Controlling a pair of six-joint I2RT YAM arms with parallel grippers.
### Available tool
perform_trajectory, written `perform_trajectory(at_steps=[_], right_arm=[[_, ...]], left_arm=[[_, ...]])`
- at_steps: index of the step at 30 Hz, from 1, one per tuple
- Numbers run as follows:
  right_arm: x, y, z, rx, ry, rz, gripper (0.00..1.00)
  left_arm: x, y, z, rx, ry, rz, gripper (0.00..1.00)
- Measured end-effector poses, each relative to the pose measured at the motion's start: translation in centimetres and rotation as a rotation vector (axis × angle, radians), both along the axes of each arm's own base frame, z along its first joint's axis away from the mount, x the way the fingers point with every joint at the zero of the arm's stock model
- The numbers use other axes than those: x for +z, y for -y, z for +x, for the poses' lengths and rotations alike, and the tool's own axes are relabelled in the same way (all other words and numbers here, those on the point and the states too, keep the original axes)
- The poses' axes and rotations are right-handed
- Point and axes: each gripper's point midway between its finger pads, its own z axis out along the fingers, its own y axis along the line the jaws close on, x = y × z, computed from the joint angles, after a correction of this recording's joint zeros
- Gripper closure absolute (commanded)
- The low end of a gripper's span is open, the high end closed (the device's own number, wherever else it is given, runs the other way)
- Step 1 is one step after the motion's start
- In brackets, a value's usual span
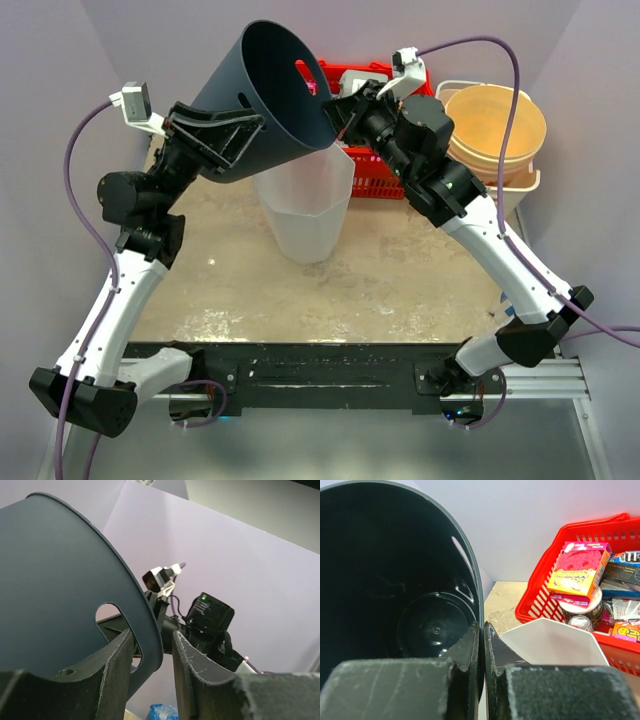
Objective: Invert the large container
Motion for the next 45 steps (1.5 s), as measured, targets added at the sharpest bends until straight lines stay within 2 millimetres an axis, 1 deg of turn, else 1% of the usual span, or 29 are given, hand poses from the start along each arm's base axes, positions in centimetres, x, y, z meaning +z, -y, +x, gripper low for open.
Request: perform_trajectory(at_steps=[7,11,15,17,22,29,30,33,34,36,37,38,39,42,44,45], right_arm=[[-0.3,0.1,0.3,-0.018,0.004,-0.007,1.0],[-0.6,-0.2,0.4,-0.018,0.005,-0.02,1.0],[-1.2,-1.0,0.6,-0.005,0.001,-0.025,1.0],[-1.4,-1.4,0.6,0.0,-0.003,-0.028,1.0],[-2.3,-2.3,1.0,0.01,-0.01,-0.036,1.0],[-3.2,-3.4,1.2,0.037,-0.021,-0.048,1.0],[-3.2,-3.4,1.2,0.039,-0.021,-0.048,1.0],[-3.3,-3.7,1.1,0.045,-0.023,-0.051,1.0],[-3.4,-3.8,1.0,0.048,-0.023,-0.052,1.0],[-3.4,-4.1,0.8,0.055,-0.021,-0.055,1.0],[-3.4,-4.3,0.6,0.06,-0.02,-0.056,1.0],[-3.4,-4.4,0.5,0.064,-0.017,-0.059,1.0],[-3.4,-4.5,0.4,0.067,-0.016,-0.061,1.0],[-3.5,-5.1,0.1,0.081,-0.012,-0.067,1.0],[-3.6,-5.6,-0.1,0.09,-0.009,-0.069,1.0],[-3.6,-5.8,-0.2,0.094,-0.006,-0.07,1.0]], left_arm=[[-0.9,-0.5,1.4,0.068,-0.111,0.021,0.51],[-1.6,-1.0,1.9,0.111,-0.155,0.028,0.5],[-1.6,-1.5,1.9,0.148,-0.174,0.037,0.49],[-1.7,-1.6,2.0,0.162,-0.185,0.043,0.44],[-2.2,-2.1,2.4,0.203,-0.211,0.055,0.39],[-2.3,-2.2,2.6,0.22,-0.209,0.063,0.4],[-2.2,-2.2,2.5,0.22,-0.207,0.062,0.41],[-2.2,-2.3,2.4,0.223,-0.206,0.062,0.53],[-2.2,-2.4,2.5,0.228,-0.208,0.062,0.6],[-2.3,-2.6,2.7,0.246,-0.219,0.066,0.67],[-2.4,-2.7,2.8,0.255,-0.223,0.069,0.73],[-2.3,-2.8,2.9,0.265,-0.227,0.072,0.75],[-2.3,-2.9,2.9,0.272,-0.232,0.072,0.7],[-1.8,-3.2,2.7,0.288,-0.234,0.071,0.49],[-2.0,-3.6,2.6,0.317,-0.238,0.082,0.44],[-2.1,-3.8,2.6,0.332,-0.243,0.086,0.38]])
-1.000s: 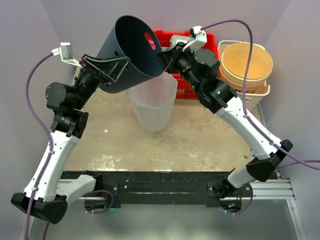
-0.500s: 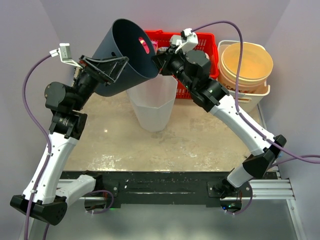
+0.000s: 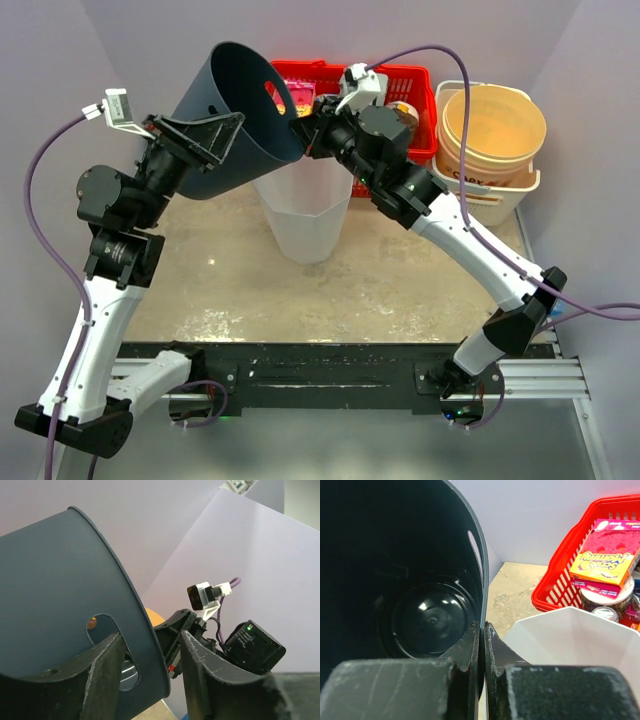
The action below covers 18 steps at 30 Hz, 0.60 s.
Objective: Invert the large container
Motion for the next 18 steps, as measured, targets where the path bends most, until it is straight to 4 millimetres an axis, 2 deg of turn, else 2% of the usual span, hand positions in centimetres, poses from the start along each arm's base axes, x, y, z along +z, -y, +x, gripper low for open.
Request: perform_trajectory(at_steps=[2,7,13,18], right_arm=[[0.0,-0.3,-0.1,0.004,0.005,-0.004,1.0],[-0.3,-0.9,-0.1,0.009,0.013,-0.018,1.0],[-1.7,-2.3,0.1,0.026,-0.004,-0.039,1.0],[-1.9,-2.4,0.1,0.023,-0.004,-0.038,1.0]], left_arm=[[-0.4,-0.5,0.0,0.03,-0.019,0.006,0.34],[-1.6,-1.5,-0.1,0.09,-0.071,0.025,0.33],[-3.0,-2.6,0.1,0.155,-0.127,0.047,0.3],[-4.6,-3.1,0.3,0.187,-0.173,0.059,0.26]])
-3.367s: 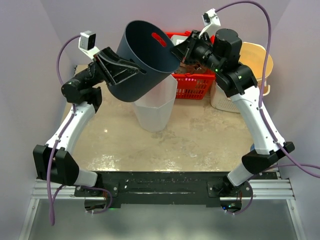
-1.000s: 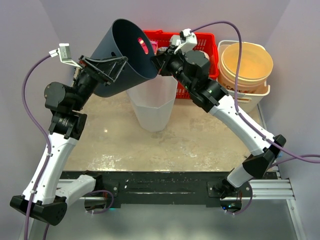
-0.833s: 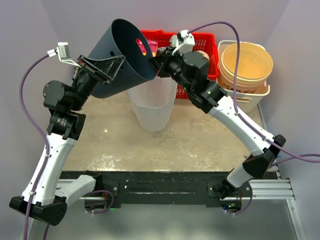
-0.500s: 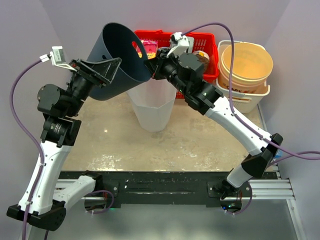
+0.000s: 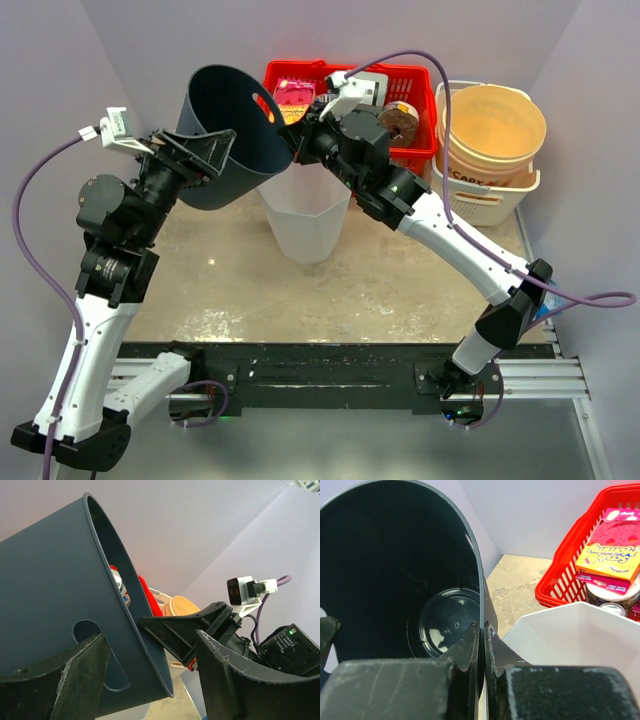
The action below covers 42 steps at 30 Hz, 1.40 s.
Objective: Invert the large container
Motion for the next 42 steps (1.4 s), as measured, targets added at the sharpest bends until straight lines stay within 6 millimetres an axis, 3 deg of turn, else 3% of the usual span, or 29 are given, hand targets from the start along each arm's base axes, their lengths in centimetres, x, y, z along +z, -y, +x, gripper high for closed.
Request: perform_trajectory(at_steps=[12,15,21,26,34,37,38,42], right_arm=[[-0.7,0.2,0.5,-0.037,-0.02,0.02,1.0],[-0.5,0.2,0.6,-0.04,-0.019,0.028,1.0],[-0.6,-0.5,0.5,-0.014,-0.01,0.062,1.0],[-2.3,-2.0,0.3,0.041,-0.032,0.092,1.0],[-3.4,-3.3,-0.2,0.105,-0.046,0.144,1.0],[-3.1,-3.6,-0.4,0.124,-0.035,0.157,1.0],[-3.0,-3.7,-0.4,0.13,-0.031,0.161,1.0],[-3.2,-4.3,-0.5,0.157,-0.026,0.163,0.98]], left_arm=[[-2.2,-0.1,0.0,0.005,-0.027,-0.019,0.24],[-2.2,-0.1,-0.1,0.0,-0.023,-0.033,0.27],[-2.4,-0.1,-0.6,-0.012,-0.011,-0.07,0.45],[-2.2,-0.4,-0.9,-0.003,0.021,-0.094,0.64],[-2.1,-1.1,-1.4,0.028,0.031,-0.112,0.7],[-2.1,-1.2,-1.4,0.033,0.031,-0.113,0.83],[-2.1,-1.3,-1.4,0.035,0.033,-0.114,0.94],[-1.9,-1.7,-1.8,0.056,0.044,-0.116,1.0]])
